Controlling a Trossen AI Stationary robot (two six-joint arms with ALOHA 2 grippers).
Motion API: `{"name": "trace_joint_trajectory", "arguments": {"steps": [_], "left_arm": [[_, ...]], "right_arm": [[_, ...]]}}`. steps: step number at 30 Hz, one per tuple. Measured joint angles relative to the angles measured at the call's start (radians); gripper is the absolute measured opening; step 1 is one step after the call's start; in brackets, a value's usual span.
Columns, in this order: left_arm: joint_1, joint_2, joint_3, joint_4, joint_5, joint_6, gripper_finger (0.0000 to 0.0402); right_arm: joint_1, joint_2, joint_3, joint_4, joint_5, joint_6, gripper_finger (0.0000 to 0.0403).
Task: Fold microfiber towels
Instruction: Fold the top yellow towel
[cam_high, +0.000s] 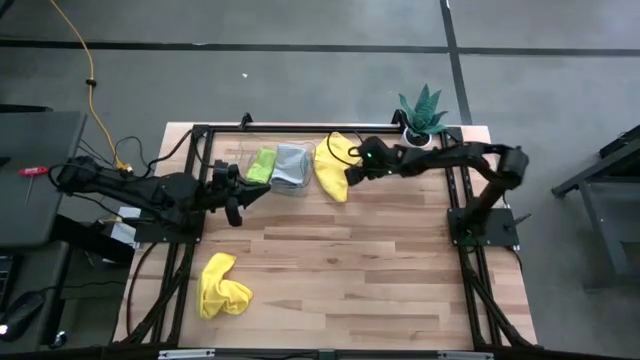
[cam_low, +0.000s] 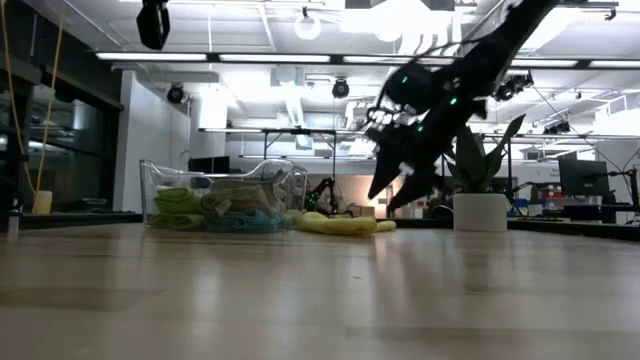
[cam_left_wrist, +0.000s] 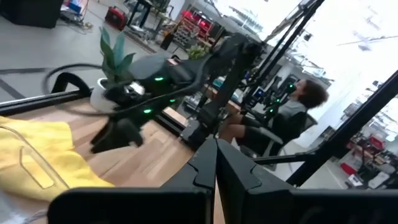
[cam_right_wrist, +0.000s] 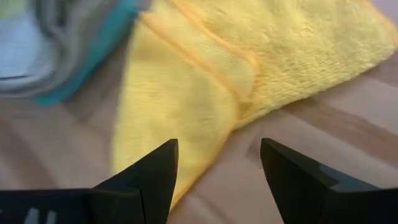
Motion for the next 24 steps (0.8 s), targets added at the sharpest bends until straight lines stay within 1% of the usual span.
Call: {"name": "trace_joint_trajectory", "arguments": {"steps": [3,6,9,13,24], "left_arm": [[-0.007,0.001,0.000,0.000,0.000,-0.028,0.0000],[-0.013,0.001,0.000,0.001,0.000,-0.044,0.0000],[-0.021,0.001,0.000,0.001,0.000,-0.052,0.0000],[-0.034,0.001,0.000,0.001,0.000,-0.054,0.0000],[-0.039,0.001,0.000,-0.002,0.004,-0.054,0.0000]], "right_arm": [[-0.019,0.063,0.063,-0.026,0.000,-0.034,0.0222],[-0.019,0.109,0.109,-0.051,0.024,-0.079,0.0222],[-0.013,0.135,0.147,-0.057,0.049,-0.120,0.0222],[-0.013,0.159,0.174,-0.086,0.063,-0.130,0.0215],[-0.013,0.157,0.170,-0.105,0.082,-0.117,0.0133]]}}
